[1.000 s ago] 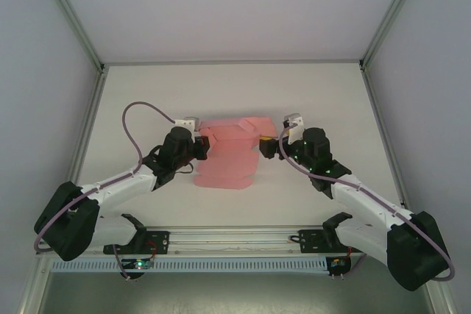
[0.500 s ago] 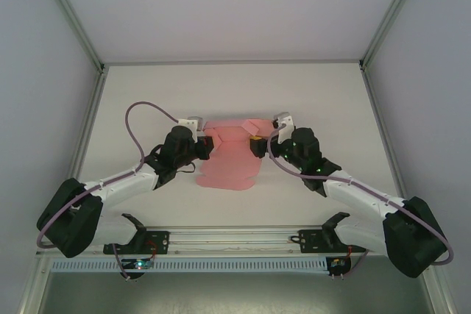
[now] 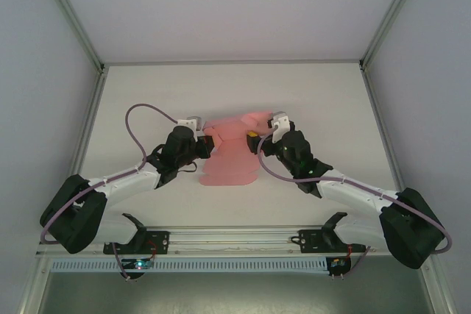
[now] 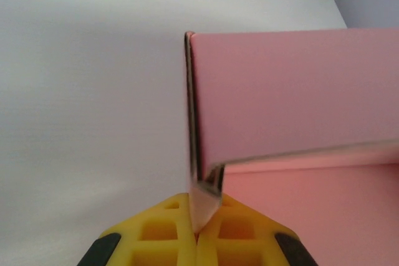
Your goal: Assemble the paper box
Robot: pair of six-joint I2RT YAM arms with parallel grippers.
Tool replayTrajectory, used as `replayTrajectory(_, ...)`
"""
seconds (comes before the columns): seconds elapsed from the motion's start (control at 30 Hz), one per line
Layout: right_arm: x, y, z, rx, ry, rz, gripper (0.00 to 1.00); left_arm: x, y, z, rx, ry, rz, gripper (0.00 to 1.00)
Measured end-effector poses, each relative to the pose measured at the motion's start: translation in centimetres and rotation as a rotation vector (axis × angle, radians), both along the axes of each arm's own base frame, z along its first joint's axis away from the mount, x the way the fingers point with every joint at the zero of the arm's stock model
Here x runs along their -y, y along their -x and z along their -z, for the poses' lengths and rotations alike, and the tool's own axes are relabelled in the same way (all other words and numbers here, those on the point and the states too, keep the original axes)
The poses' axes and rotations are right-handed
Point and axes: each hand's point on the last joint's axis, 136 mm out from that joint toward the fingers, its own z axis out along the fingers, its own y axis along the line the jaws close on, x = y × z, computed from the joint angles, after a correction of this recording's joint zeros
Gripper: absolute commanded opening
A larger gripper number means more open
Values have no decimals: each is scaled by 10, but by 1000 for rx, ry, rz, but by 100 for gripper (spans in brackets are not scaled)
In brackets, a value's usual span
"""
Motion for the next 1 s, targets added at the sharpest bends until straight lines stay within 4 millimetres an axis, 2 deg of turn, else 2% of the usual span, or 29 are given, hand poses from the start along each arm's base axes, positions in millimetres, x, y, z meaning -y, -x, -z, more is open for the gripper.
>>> replayTrajectory(0.3,19,21,-39,78,-16,-21,98,-3,-5,-4,20,0,-32,0)
replayTrajectory(0.5,48,36,-69,128,-60,-22,98,-9,-4,-6,38,-37,-40,0)
replayTrajectory(0.63,63,42,-74,120,-52,-54,97,-10,0,-11,59,-56,-13,0)
replayTrajectory(0.73,61,40,-76,81,-43,-118,90,-8,2,-13,67,-57,8,0)
replayTrajectory(0.83,51,37,-73,36,-36,-192,80,-7,3,-14,72,-61,19,0)
replayTrajectory(1.0,31,30,-58,-54,-22,-292,56,-7,5,-11,64,-70,27,0)
